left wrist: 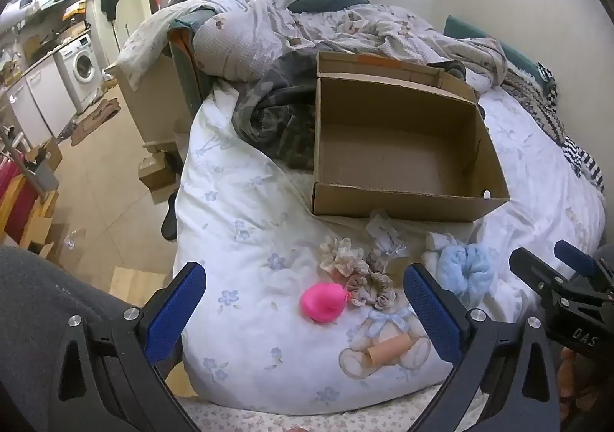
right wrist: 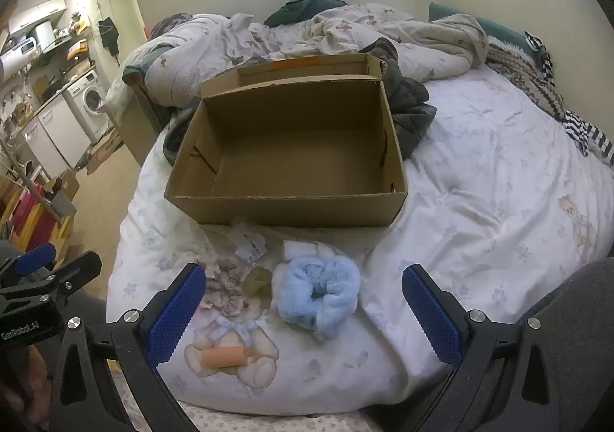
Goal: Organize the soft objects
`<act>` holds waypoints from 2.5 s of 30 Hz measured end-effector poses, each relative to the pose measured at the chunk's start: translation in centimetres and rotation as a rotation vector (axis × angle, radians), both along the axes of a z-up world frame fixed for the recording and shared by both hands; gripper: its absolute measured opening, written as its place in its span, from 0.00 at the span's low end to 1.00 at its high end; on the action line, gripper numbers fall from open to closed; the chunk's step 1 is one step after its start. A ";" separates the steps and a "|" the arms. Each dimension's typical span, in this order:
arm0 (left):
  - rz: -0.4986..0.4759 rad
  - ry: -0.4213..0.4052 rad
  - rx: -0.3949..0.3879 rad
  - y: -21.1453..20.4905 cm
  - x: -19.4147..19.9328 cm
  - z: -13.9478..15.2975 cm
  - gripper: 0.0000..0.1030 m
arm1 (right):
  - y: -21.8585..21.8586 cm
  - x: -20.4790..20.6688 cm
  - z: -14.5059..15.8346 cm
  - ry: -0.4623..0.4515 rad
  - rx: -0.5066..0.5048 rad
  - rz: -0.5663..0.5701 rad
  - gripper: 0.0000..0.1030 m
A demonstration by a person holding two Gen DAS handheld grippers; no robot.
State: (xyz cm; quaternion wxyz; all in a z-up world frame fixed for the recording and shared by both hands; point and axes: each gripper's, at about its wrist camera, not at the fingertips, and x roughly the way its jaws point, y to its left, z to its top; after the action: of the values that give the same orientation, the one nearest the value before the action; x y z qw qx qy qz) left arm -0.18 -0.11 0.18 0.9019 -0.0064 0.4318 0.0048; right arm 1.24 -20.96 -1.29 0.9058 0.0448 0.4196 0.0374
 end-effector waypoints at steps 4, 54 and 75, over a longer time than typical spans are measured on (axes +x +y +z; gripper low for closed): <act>-0.006 0.016 0.001 -0.1 0.2 0.1 1.00 | 0.0 0.0 0.0 0.002 0.001 0.001 1.00; -0.032 -0.011 0.001 -0.9 -0.2 0.7 1.00 | 0.0 0.2 -0.1 0.011 0.004 -0.007 1.00; -0.047 -0.014 0.000 -0.9 -0.6 0.8 1.00 | 0.0 0.3 0.0 0.015 0.005 -0.009 1.00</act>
State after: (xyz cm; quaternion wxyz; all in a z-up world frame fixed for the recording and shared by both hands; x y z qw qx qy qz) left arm -0.78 -1.02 1.01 0.9048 0.0037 0.4255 -0.0168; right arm 1.52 -20.94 -1.27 0.9028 0.0493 0.4259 0.0338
